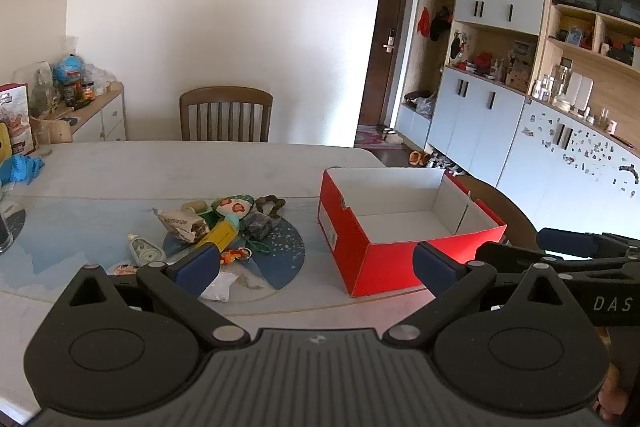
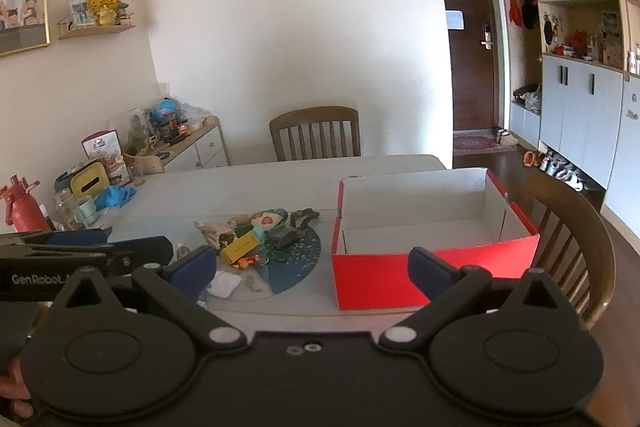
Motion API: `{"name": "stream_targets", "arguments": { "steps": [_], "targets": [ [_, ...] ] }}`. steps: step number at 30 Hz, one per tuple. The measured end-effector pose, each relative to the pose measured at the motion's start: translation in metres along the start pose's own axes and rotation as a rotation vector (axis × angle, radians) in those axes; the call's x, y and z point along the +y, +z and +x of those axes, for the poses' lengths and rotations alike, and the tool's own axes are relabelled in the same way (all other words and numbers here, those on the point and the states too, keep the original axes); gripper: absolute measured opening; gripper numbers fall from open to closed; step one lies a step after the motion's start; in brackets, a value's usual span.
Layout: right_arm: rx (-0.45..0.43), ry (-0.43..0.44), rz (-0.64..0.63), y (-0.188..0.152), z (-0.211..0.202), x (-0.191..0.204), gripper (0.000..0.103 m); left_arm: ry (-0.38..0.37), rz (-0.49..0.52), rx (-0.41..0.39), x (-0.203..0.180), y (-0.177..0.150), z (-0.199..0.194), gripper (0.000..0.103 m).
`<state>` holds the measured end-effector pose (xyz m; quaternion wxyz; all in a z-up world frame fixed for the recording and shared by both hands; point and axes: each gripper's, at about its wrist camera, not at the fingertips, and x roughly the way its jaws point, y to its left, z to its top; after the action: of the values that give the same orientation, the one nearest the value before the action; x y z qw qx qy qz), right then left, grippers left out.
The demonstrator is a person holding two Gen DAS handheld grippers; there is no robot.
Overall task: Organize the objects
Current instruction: 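Move both tools toward the pile of items on the table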
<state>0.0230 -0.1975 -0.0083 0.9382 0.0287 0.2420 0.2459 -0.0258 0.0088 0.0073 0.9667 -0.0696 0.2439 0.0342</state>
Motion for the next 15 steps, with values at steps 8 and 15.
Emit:
{"name": "stream_targets", "arguments": {
  "steps": [8, 15],
  "targets": [
    [0.01, 0.012, -0.005, -0.003, 0.005, 0.006, 0.102, 0.017, -0.009, 0.0, 0.008, -0.002, -0.001, 0.103],
    [0.028, 0.009, -0.01, -0.002, 0.022, 0.016, 0.102, 0.03, -0.028, 0.009, 0.025, 0.0, 0.011, 0.103]
  ]
}}
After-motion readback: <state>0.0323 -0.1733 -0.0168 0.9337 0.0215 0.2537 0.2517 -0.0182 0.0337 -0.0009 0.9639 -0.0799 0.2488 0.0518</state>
